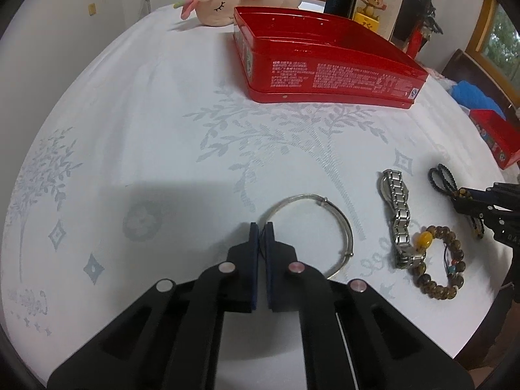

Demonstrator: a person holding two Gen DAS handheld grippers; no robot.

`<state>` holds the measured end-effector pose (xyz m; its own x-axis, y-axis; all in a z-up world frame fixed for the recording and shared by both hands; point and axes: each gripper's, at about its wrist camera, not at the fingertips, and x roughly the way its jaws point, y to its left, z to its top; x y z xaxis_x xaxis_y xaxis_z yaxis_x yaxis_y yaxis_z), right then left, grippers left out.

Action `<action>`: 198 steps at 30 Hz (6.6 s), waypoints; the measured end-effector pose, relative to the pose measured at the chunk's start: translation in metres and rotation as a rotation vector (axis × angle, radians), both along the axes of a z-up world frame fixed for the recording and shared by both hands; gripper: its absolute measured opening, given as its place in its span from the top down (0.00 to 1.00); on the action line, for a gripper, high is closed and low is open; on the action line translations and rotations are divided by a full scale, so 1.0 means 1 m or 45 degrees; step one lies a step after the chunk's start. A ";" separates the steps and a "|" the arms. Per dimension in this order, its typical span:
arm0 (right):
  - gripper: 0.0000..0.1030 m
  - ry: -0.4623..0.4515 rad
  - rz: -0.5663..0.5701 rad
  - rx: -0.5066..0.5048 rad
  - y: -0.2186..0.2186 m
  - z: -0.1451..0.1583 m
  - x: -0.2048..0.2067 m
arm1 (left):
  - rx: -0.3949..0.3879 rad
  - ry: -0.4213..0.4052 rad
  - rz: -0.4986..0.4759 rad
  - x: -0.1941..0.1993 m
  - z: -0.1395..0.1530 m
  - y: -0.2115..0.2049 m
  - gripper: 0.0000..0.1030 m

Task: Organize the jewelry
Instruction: 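Grasp the silver bangle with the left tool while the right tool grasps the black bead necklace, then carry the bangle and necklace into the red tray and open both tools, then move both tools back toward the silver watch and wooden bead bracelet, then grasp the silver watch with the left tool while the right tool grasps the wooden bead bracelet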

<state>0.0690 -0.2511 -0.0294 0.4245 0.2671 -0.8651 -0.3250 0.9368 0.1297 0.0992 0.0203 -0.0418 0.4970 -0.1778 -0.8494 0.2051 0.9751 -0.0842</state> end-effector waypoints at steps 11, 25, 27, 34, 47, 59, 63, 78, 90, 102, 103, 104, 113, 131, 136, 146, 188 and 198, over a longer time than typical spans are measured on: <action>0.83 -0.065 -0.107 0.328 -0.047 0.030 0.003 | -0.109 -0.003 -0.038 0.004 0.008 -0.007 0.98; 0.83 -0.159 -0.089 0.469 -0.054 0.068 0.005 | -0.152 -0.106 -0.055 0.007 0.046 -0.011 0.98; 0.83 -0.173 -0.087 0.482 -0.055 0.074 0.006 | -0.155 -0.122 -0.066 0.009 0.053 -0.013 0.98; 0.83 -0.222 -0.083 0.500 -0.054 0.098 0.013 | -0.137 -0.191 -0.109 0.016 0.082 -0.027 0.98; 0.83 -0.312 -0.081 0.414 -0.038 0.152 0.055 | -0.113 -0.231 -0.123 0.063 0.126 -0.045 0.97; 0.83 -0.346 -0.111 0.365 -0.021 0.164 0.123 | -0.095 -0.225 -0.080 0.124 0.132 -0.060 0.97; 0.83 -0.324 -0.109 0.377 -0.015 0.155 0.148 | -0.099 -0.201 -0.057 0.149 0.125 -0.060 0.97; 0.83 -0.180 -0.183 0.279 0.002 0.093 0.230 | -0.049 -0.070 -0.042 0.219 0.080 -0.078 0.97; 0.83 -0.111 -0.223 0.193 0.003 0.062 0.251 | -0.018 -0.012 -0.011 0.243 0.059 -0.082 0.96; 0.63 -0.140 -0.211 0.176 0.007 0.065 0.245 | -0.029 -0.057 -0.030 0.235 0.067 -0.084 0.79; 0.63 -0.146 -0.210 0.177 0.007 0.066 0.243 | -0.030 -0.064 -0.034 0.233 0.069 -0.085 0.79; 0.63 -0.148 -0.209 0.179 0.007 0.067 0.242 | -0.033 -0.068 -0.037 0.231 0.070 -0.085 0.79; 0.63 -0.170 -0.216 0.177 0.007 0.078 0.220 | -0.002 -0.160 0.001 0.195 0.089 -0.085 0.61; 0.52 -0.262 -0.163 0.208 0.008 0.082 0.095 | -0.010 -0.357 -0.039 0.065 0.119 -0.068 0.28; 0.50 -0.280 -0.135 0.202 0.011 0.083 0.065 | -0.026 -0.380 -0.047 0.041 0.122 -0.063 0.22; 0.46 -0.160 0.018 0.137 0.030 0.059 0.011 | -0.059 -0.214 -0.076 0.016 0.085 -0.048 0.14; 0.89 0.009 0.108 -0.043 0.043 -0.005 -0.026 | 0.089 0.069 -0.185 0.024 0.003 -0.087 0.62; 0.88 0.016 0.039 -0.028 0.022 -0.002 -0.023 | 0.045 0.081 -0.152 0.028 0.004 -0.073 0.84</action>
<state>0.0459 -0.2291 -0.0315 0.4056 0.2611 -0.8760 -0.3523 0.9289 0.1138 0.1269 -0.0528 -0.0373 0.4187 -0.2021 -0.8854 0.3150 0.9467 -0.0671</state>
